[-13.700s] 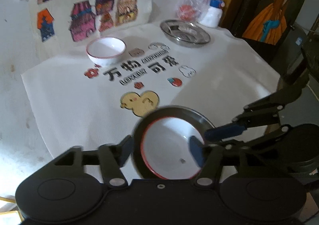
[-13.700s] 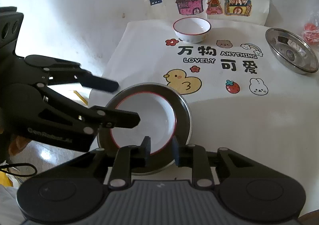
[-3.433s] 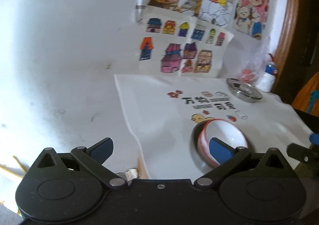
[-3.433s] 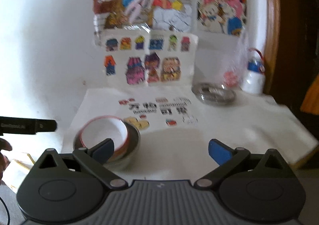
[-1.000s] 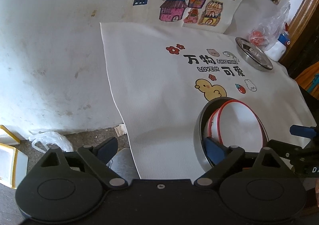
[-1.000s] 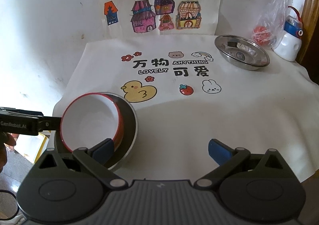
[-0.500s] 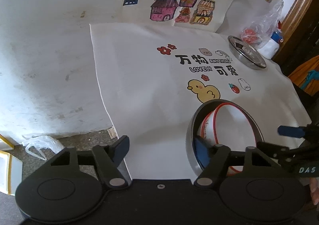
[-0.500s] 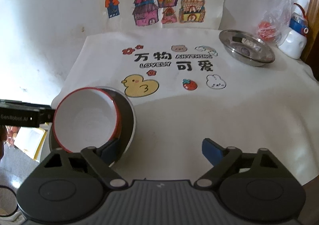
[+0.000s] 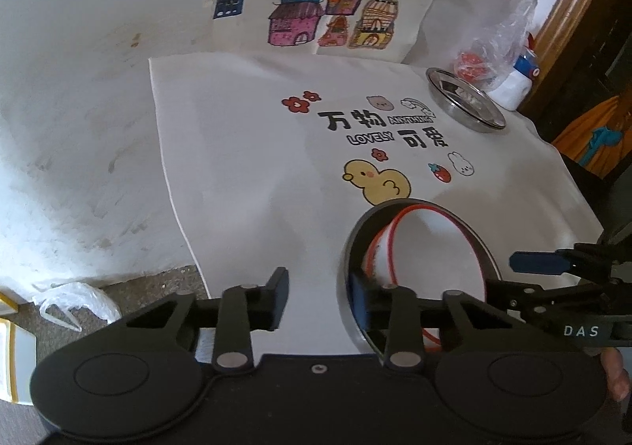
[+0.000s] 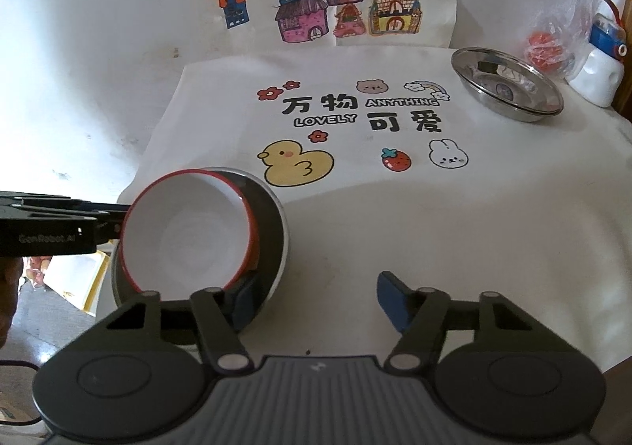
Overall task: Organize plates and bowls
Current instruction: 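Close both grippers on the rim of the steel bowl, then lift the stacked steel bowl with both grippers toward the flat steel plate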
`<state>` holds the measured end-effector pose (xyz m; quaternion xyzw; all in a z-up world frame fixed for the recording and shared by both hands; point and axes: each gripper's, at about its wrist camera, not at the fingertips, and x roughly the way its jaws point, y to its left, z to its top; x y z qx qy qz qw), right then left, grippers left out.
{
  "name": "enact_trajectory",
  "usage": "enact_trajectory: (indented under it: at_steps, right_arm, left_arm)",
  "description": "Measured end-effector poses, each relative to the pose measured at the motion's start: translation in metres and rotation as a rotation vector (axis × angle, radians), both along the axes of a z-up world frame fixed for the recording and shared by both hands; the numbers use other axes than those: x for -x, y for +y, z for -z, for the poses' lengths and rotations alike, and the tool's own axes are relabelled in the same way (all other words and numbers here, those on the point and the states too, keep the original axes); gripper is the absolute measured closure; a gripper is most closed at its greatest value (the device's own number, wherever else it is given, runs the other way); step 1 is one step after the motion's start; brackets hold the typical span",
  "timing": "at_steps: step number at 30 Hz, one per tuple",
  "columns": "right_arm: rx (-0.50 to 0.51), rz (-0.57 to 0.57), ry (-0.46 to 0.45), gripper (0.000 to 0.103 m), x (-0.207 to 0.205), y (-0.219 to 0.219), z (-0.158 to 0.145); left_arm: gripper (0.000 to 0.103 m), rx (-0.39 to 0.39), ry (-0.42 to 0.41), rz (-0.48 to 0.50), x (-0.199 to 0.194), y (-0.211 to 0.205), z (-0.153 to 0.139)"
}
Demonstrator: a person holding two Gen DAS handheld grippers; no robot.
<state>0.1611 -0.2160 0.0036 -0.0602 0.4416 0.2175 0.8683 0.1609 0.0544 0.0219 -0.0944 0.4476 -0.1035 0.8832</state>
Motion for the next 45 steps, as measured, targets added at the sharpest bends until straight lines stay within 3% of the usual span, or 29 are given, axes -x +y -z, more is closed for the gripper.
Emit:
enact_trajectory:
  at_steps: [3,10,16,20,31,32,36,45]
  right_arm:
    - [-0.026,0.003,0.023,0.047,-0.001,-0.001,0.0]
    - [-0.07,0.05,0.127,0.049,-0.015,-0.004,0.003]
    - [-0.087,0.058,0.257,0.069,-0.033,0.002,0.005]
    - [-0.108,0.064,0.293,0.081,-0.034,0.005,0.005]
    - [-0.203,0.119,0.35,0.081,-0.038,-0.006,0.011]
    - [-0.211,0.121,0.355,0.082,-0.038,-0.007,0.012]
    - [-0.252,0.15,0.383,0.09,-0.038,-0.009,0.014]
    - [-0.254,0.188,0.378,0.09,-0.035,-0.007,0.013]
  left_arm:
    - [0.077,-0.012,-0.003,0.01,0.0,-0.004,-0.002]
    - [0.08,-0.039,0.041,0.029,-0.008,-0.011,-0.002]
    - [0.085,-0.028,0.155,0.078,-0.029,-0.013,0.0]
    - [0.088,-0.027,0.168,0.095,-0.031,-0.015,0.002]
    - [0.09,-0.019,0.163,0.09,-0.03,-0.015,0.003]
    - [0.095,-0.013,0.162,0.088,-0.03,-0.015,0.003]
    - [0.096,-0.025,0.145,0.081,-0.028,-0.019,0.001]
    - [0.096,-0.017,0.151,0.066,-0.028,-0.017,0.002]
